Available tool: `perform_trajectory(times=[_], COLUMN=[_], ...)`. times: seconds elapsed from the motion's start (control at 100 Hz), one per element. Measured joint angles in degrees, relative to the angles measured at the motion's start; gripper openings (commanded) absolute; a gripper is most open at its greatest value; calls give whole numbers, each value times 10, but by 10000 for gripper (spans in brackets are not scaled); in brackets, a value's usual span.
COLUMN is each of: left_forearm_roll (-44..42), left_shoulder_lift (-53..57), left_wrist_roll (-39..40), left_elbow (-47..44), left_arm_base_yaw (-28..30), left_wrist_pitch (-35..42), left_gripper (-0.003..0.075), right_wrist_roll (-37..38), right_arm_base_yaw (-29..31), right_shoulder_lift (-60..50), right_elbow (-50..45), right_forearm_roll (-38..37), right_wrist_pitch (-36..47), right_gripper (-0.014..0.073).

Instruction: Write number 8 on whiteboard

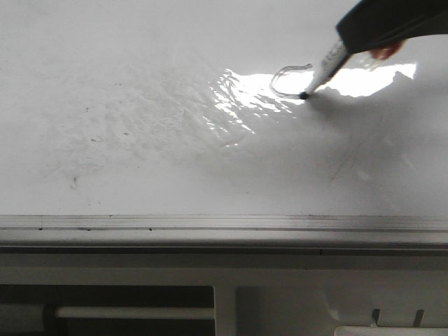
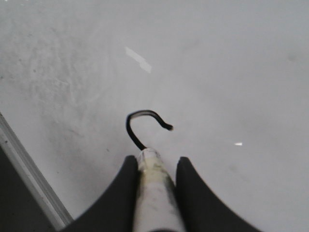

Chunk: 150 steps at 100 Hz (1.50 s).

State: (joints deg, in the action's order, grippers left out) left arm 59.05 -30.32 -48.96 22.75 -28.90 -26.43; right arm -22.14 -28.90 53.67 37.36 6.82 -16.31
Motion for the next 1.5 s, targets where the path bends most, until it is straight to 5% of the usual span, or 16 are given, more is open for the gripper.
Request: perform_trajectory(times=[0.28,0.55,0.97,1.5], left_forearm_roll=[0,4,4,4], left_shoulder_lift=[0,0,0,0], left_wrist_roll=[-5,-6,-8,-12], left_elbow=[0,0,0,0], left_arm_base_yaw=[0,0,0,0], left_wrist_pitch=[-2,-4,-27,-40], left_gripper=[-20,-20,-20,-2], right_wrist_roll=[1,2,2,2], right_arm_base_yaw=[25,-37,8,-24], right_shoulder_lift=[-51,-7,8,-30], right_elbow=[-10,-18,40,82], right_forearm_roll=[-4,8,4,1], right_wrist_pitch=[-93,-40,-2,-46], right_gripper=[-42,-42,-42,-45])
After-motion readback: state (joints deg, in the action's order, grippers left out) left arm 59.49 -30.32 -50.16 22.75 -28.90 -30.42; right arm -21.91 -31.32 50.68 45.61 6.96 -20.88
